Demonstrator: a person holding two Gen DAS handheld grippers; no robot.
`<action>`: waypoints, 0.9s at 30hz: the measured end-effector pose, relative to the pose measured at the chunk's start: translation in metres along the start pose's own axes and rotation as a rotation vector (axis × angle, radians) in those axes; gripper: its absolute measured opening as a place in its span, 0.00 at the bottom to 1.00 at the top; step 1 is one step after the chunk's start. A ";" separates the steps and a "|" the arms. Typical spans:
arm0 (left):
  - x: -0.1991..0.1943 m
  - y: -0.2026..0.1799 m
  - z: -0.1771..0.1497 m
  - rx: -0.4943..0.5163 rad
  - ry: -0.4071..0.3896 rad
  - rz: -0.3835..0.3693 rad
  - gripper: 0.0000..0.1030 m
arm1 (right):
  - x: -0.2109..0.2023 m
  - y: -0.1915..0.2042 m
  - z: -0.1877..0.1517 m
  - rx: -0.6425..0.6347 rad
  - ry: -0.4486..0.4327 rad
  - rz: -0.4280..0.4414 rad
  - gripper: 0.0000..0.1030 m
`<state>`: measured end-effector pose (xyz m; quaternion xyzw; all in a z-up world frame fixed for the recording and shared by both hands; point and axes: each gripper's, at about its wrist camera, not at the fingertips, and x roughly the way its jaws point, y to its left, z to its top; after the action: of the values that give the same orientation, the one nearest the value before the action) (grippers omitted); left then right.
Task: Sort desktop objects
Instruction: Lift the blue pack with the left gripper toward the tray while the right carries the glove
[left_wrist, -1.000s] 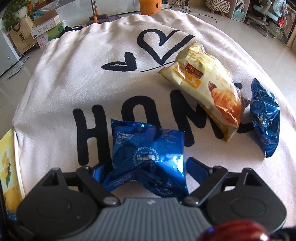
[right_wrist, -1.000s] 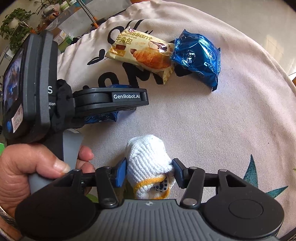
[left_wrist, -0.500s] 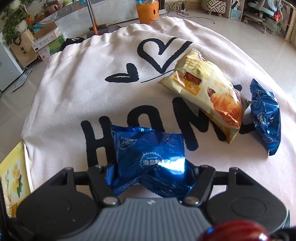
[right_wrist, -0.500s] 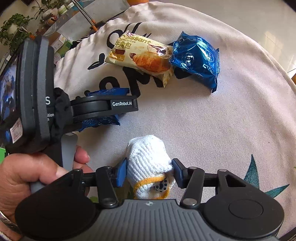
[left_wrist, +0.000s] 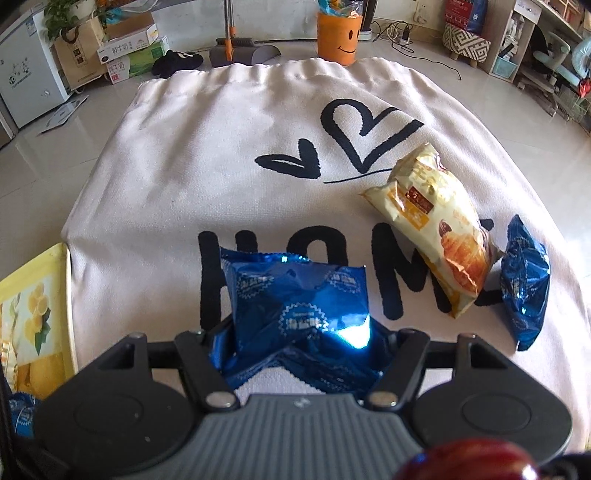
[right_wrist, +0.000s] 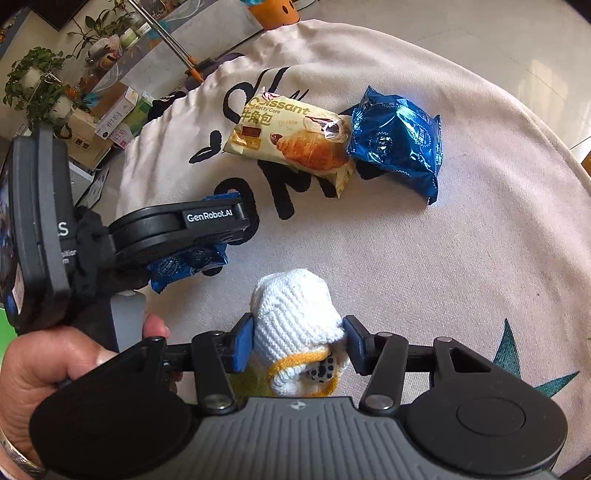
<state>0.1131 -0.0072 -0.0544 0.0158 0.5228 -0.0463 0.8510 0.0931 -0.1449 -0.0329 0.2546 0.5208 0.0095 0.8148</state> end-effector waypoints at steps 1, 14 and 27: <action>-0.001 0.001 0.001 -0.009 0.001 -0.007 0.65 | -0.001 0.000 0.001 -0.001 -0.006 -0.001 0.50; -0.016 0.010 0.005 -0.070 -0.001 -0.013 0.65 | -0.003 -0.002 0.003 0.016 -0.013 0.015 0.50; -0.048 0.046 0.010 -0.142 -0.046 0.018 0.65 | -0.004 0.005 0.002 0.019 -0.015 0.073 0.50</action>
<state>0.1047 0.0404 -0.0076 -0.0409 0.5049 -0.0018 0.8622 0.0939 -0.1421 -0.0263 0.2811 0.5051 0.0321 0.8153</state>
